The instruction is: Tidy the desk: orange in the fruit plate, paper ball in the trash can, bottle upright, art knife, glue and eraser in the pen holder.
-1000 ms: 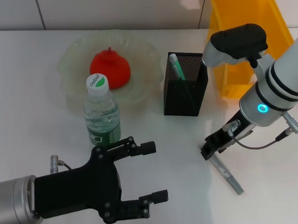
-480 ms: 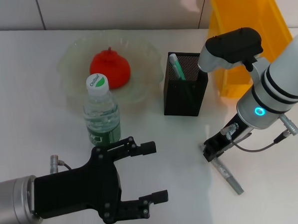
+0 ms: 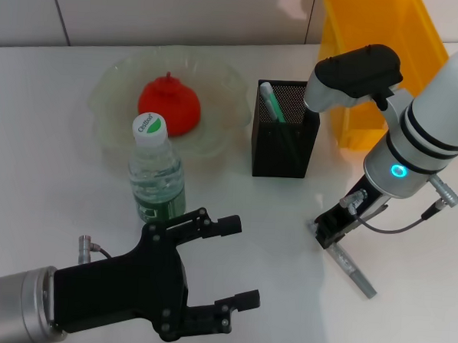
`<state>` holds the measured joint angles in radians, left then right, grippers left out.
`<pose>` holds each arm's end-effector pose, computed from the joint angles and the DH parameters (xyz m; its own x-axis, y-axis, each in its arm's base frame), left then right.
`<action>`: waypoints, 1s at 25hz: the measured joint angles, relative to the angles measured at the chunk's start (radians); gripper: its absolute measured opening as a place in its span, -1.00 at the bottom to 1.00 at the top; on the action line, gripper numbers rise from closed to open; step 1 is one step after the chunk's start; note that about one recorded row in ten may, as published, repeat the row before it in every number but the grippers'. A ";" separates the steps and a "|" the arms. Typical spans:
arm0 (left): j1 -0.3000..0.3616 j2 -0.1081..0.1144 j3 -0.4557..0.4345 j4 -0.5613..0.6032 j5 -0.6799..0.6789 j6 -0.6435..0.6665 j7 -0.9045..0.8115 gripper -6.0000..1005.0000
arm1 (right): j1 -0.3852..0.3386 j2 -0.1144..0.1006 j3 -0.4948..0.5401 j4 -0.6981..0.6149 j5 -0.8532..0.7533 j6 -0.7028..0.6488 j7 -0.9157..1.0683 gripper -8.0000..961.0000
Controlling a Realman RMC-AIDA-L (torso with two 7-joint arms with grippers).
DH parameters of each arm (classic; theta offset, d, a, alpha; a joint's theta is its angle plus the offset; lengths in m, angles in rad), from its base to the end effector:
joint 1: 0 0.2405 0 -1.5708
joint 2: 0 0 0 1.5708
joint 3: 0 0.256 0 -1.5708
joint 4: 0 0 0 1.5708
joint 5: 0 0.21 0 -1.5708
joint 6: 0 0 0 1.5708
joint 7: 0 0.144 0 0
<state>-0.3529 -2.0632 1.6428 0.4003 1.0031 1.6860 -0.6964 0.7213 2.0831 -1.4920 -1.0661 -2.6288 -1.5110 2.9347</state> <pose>-0.2288 0.2304 -0.0658 0.6236 -0.0302 0.7812 0.0787 -0.9918 -0.1011 0.1967 0.3539 -0.0429 0.4250 -0.8746 0.2333 -0.7236 -0.4832 -0.4929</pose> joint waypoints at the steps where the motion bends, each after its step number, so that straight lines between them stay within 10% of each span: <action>1: 0.000 0.000 0.000 0.000 0.000 0.000 0.000 0.56 | 0.001 0.000 -0.001 0.000 -0.001 -0.001 -0.001 -0.66; 16: 0.007 0.000 0.000 0.000 0.000 0.000 0.000 0.56 | -0.097 -0.002 0.054 -0.308 0.011 -0.114 -0.011 -0.74; 25: 0.002 -0.001 0.000 0.000 0.000 0.000 0.000 0.56 | -0.203 -0.001 0.306 -0.641 0.220 -0.216 -0.134 -0.74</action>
<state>-0.3512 -2.0645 1.6429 0.4004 1.0033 1.6857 -0.6964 0.5179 2.0817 -1.1861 -1.7071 -2.4090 -1.7266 2.8009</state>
